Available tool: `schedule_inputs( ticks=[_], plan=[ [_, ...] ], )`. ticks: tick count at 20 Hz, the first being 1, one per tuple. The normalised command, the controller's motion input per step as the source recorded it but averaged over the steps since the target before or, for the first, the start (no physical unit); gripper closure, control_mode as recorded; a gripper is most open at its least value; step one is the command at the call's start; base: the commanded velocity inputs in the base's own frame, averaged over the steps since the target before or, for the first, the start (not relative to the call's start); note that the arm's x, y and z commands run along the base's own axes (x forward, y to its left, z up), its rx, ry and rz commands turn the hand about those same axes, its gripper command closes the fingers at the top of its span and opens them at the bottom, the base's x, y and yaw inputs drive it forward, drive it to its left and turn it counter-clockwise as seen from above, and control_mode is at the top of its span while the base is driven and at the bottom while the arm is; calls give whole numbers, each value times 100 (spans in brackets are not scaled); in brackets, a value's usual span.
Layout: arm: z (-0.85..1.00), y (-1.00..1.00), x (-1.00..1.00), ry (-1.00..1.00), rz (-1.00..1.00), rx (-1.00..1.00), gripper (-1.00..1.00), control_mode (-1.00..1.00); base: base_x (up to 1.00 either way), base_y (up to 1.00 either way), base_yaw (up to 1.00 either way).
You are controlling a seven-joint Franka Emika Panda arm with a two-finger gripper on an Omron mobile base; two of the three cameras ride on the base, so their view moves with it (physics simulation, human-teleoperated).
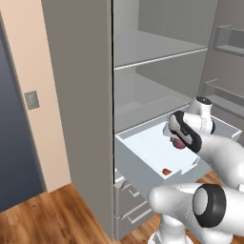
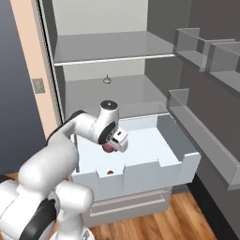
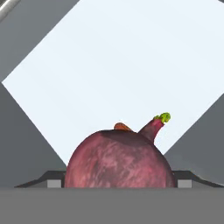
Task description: Place the sweet potato and onion inside the fridge drawer. Close the drawer after placing the vegetables.
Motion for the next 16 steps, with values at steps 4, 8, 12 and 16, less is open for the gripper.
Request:
schedule_inputs(
  ticks=[4, 8, 12, 16],
  plan=[
    [-20, -5, 68, 8, 2, 1, 100, -100, 0, 0, 0],
    [-44, -3, 59, 9, 3, 0, 100, -100, 0, 0, 0],
    [-68, 0, 29, 3, 2, 0, 100, -100, 0, 0, 0],
    [-78, 0, 17, 0, 1, 0, 100, -100, 0, 0, 0]
  ],
)
